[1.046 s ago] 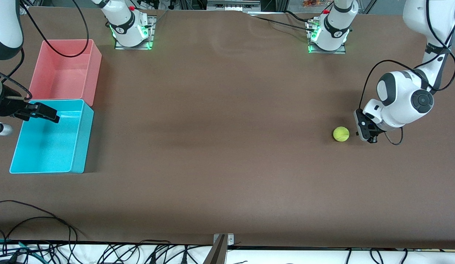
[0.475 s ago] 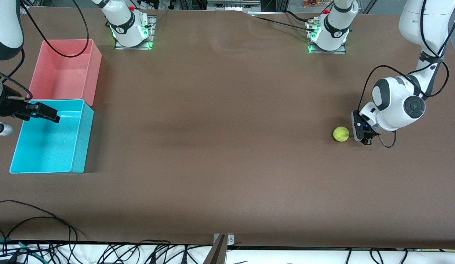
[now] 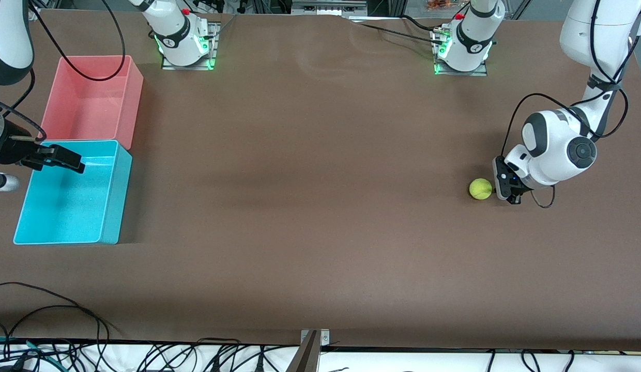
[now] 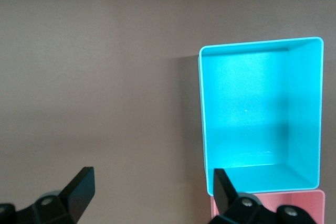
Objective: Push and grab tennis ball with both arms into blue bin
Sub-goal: 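Lower the left gripper beside the tennis ball, then push the ball with the left gripper while the right gripper reaches out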
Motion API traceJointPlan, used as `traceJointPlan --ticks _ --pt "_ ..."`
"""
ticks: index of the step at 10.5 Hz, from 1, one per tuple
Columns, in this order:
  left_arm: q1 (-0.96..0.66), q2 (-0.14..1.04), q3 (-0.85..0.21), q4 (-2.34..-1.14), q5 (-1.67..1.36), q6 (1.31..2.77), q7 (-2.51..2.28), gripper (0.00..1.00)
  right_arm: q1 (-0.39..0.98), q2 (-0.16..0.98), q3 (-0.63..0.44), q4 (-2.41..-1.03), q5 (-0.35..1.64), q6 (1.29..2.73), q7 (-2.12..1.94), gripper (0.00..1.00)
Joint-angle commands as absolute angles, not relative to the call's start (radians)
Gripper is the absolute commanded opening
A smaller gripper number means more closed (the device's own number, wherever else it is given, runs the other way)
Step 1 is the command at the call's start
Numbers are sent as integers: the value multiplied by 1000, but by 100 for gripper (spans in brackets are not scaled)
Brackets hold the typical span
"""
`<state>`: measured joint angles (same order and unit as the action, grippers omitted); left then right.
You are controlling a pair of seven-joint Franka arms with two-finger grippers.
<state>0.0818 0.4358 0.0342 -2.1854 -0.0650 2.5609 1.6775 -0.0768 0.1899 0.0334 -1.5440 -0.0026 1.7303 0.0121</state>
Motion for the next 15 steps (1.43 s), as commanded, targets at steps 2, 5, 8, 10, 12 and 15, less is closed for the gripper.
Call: traceJointPlan --ticks 2,5,8,10,12,15 --pt "36 468 28 -2172 -148 2588 1646 0 -81 195 35 -1526 15 1713 -8 100" --pt "-67 471 -142 -2152 -141 2588 1148 0 -80 193 35 -1526 15 1712 -8 100" --pt "-60 439 -140 -2149 -48 2573 1080 0 -80 195 35 -1526 15 1710 -6 100" --pt "-52 404 -124 -2154 -48 2525 1103 0 -77 195 37 -1526 15 1707 -6 100" --pt "-5 371 -97 -2149 -48 2493 1146 38 -72 198 44 -1531 15 1684 -82 100" --pt "-8 281 -25 -2155 -63 2456 1184 100 -66 215 44 -1531 40 1672 -163 100"
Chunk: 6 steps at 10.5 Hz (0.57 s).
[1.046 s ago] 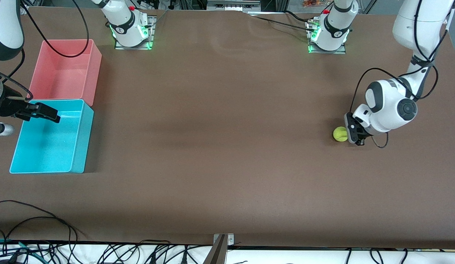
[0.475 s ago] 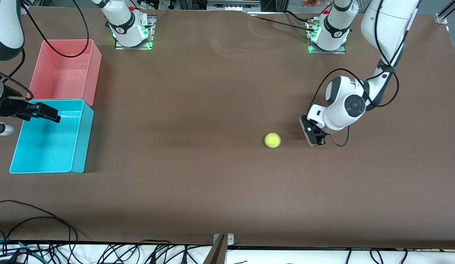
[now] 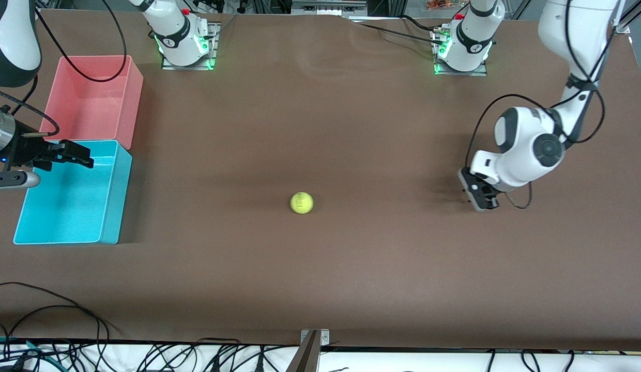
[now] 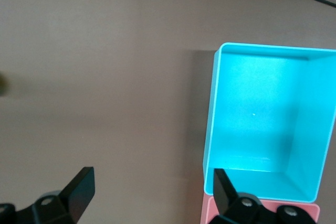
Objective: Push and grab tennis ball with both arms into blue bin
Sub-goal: 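Push the ball with the left gripper while the right gripper reaches out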
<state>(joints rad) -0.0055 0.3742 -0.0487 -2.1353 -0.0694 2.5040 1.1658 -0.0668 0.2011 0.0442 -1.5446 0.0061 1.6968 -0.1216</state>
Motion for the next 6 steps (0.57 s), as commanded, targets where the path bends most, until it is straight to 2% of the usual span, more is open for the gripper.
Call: traceJointPlan --ticks 1,2,6 --pt "-8 246 -22 -2184 -60 2456 1183 100 -66 216 43 -1531 40 1672 -161 100" --pt "-3 182 -21 -2216 -58 2456 1181 100 -64 216 44 -1535 37 1669 -181 100" --pt "20 71 -17 -2210 -52 2457 1181 100 -54 232 46 -1536 49 1654 -237 100"
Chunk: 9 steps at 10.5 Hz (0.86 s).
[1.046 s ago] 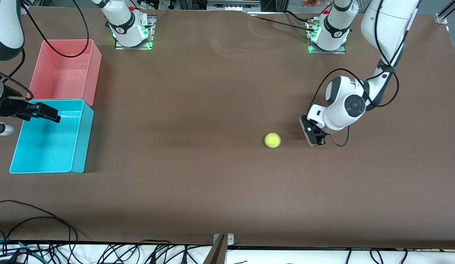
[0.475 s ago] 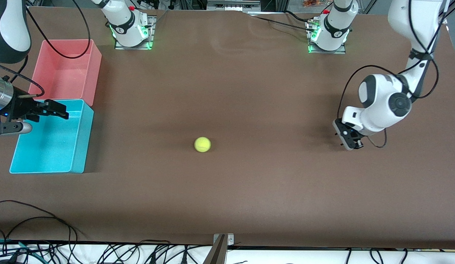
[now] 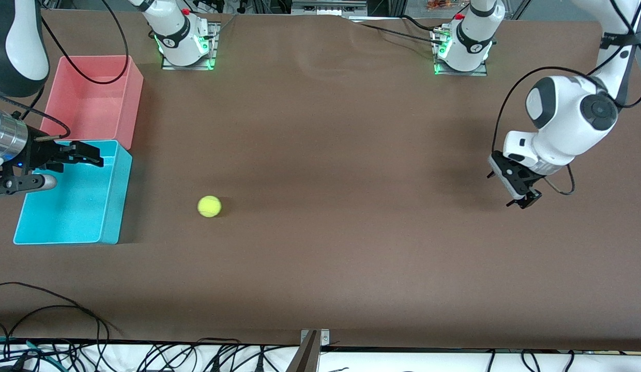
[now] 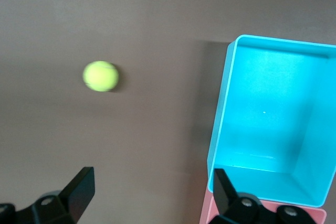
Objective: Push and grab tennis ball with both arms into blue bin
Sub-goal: 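Push the ball with the left gripper while the right gripper reaches out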
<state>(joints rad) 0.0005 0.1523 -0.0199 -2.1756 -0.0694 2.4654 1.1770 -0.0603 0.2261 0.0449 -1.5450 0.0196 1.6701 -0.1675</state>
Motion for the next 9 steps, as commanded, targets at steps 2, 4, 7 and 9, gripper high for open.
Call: traceJointPlan --ticks 2,4,7,9 --pt "23 32 -17 -2214 -52 2457 1180 100 -52 253 86 -1537 80 1602 -365 100" --pt "25 6 -14 -2204 -63 2457 1177 100 -52 273 126 -1536 77 1605 -382 100" --pt "26 -32 46 -2160 -63 2419 1180 100 -14 299 127 -1537 52 1603 -473 100" --pt "50 -87 52 -2157 -63 2329 1174 100 -12 328 127 -1536 42 1629 -601 100"
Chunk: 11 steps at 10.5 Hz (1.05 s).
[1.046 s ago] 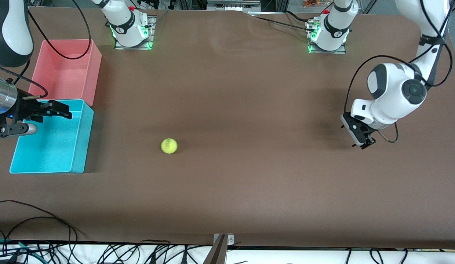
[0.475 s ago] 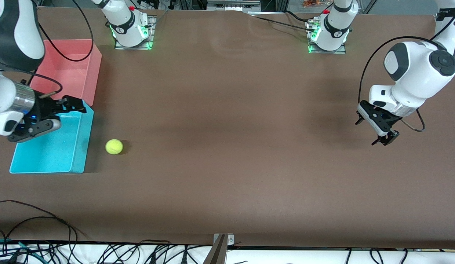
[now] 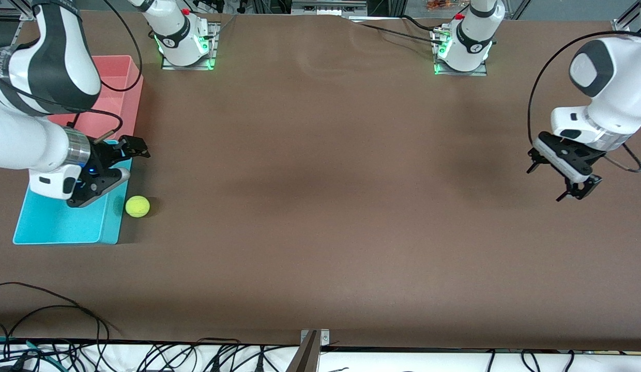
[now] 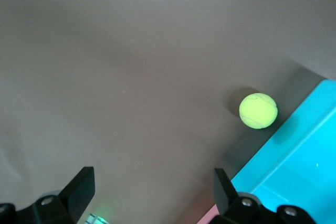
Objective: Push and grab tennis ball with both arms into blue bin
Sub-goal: 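Lower the right gripper over the ball while the left gripper withdraws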
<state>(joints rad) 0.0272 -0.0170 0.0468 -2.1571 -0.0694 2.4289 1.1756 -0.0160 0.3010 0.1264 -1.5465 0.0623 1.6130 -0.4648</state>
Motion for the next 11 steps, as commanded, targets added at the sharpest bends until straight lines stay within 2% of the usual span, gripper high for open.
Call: traceJointPlan --ticks 1,3,4,8,11 --pt "52 -124 52 -2155 -63 2282 1134 100 -2 328 127 -1537 32 1641 -638 100" --pt "45 -187 51 -2145 -54 2157 984 100 41 334 127 -1548 -35 1666 -769 100" --pt "35 -195 49 -2102 -51 2087 926 100 44 340 127 -1566 -41 1693 -838 100" --pt "-9 -193 37 -1851 41 1723 700 100 55 324 127 -1718 -116 1900 -1044 100" --pt "-14 -190 -46 -1712 63 1528 455 100 55 264 127 -1879 -138 2060 -1089 100"
